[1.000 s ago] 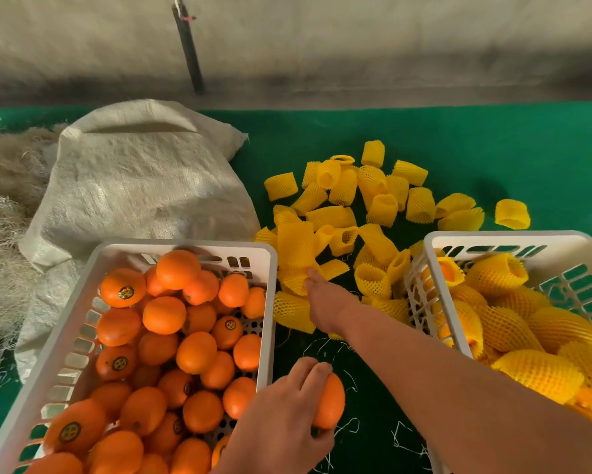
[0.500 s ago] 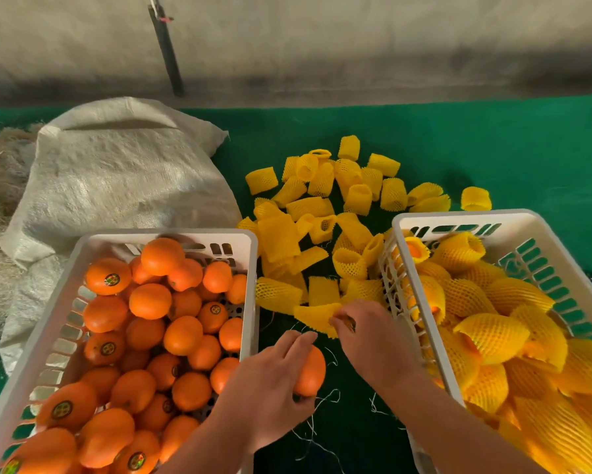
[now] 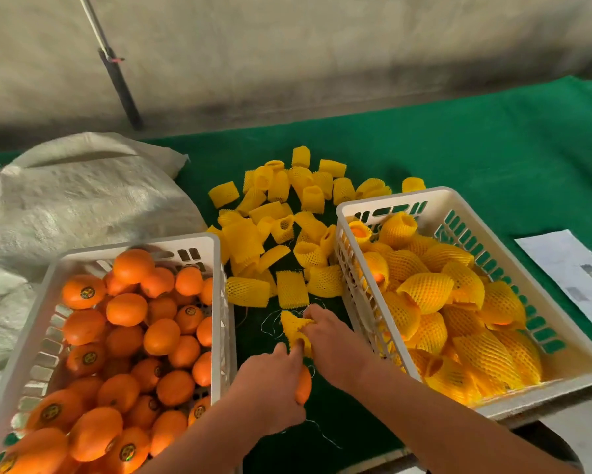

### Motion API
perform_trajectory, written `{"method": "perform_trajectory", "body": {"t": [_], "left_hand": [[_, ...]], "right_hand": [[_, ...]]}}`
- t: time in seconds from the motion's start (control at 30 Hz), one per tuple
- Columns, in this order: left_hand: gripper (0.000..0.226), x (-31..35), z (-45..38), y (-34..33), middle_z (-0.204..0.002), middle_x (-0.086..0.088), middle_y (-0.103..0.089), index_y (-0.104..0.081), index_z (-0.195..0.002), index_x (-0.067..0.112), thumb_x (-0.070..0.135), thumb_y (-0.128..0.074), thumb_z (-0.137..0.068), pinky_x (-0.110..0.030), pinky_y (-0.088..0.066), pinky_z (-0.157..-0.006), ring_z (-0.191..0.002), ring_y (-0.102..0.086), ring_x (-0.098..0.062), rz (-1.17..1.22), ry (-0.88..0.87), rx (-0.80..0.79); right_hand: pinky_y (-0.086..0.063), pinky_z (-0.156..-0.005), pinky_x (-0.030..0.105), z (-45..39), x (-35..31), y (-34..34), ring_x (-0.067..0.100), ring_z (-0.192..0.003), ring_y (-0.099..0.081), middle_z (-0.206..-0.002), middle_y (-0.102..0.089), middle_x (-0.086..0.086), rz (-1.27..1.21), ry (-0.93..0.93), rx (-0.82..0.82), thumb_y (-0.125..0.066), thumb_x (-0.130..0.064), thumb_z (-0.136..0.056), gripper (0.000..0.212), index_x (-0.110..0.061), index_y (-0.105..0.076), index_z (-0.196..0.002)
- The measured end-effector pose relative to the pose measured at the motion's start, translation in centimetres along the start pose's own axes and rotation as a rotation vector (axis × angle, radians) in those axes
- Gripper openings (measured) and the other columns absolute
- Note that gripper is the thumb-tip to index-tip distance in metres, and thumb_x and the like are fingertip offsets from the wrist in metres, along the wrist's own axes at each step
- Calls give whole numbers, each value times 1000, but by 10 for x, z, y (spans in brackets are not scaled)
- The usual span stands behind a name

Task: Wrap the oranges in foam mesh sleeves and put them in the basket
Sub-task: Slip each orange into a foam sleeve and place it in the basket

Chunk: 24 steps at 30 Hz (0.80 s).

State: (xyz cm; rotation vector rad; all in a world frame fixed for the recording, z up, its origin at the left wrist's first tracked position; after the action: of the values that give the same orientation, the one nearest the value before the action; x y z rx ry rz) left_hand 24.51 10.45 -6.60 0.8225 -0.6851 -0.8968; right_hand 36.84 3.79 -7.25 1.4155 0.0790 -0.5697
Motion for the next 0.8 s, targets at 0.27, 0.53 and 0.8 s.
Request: {"method": "perform_trajectory", "body": {"t": [0.27, 0.53, 0.8], "left_hand": [[97, -14, 6, -9, -115, -15, -58, -45, -142, 30, 49, -91, -59, -31, -61, -63, -69, -77, -24, 1315, 401, -220], [77, -9, 8, -10, -110, -16, -70, -62, -118, 23, 65, -86, -58, -32, -60, -60, -76, -78, -25, 1719, 525, 101], [70, -3, 12, -9, -119, -9, -64, -50, -136, 31, 18, -89, -80, -33, -62, -63, -85, -77, -27, 1561, 327, 113]], "right_hand": [[-43, -65, 18, 20, 20, 6, 15, -85, -51, -129, -29, -1, -46, -277, 58, -71, -3, -85, 41, -22, -53, -116], [-34, -56, 12, 34, -3, -5, 7, -77, -50, -129, -26, -1, -218, -215, 55, -80, -14, -83, 61, -26, -42, -129], [-46, -79, 15, 44, -19, 10, 11, -91, -54, -146, -16, -1, -211, -187, 124, -79, -20, -88, 58, -28, -40, -130]]}}
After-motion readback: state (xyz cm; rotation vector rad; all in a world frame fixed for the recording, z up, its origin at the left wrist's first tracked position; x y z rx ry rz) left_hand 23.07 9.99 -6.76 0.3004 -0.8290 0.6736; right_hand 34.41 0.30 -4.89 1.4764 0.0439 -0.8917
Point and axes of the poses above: each hand's wrist, its own z-axis away from the middle knuckle, its own y-axis out of the back of the hand, x = y × z, the point moved 4 cm from there along -z, towards the middle knuckle
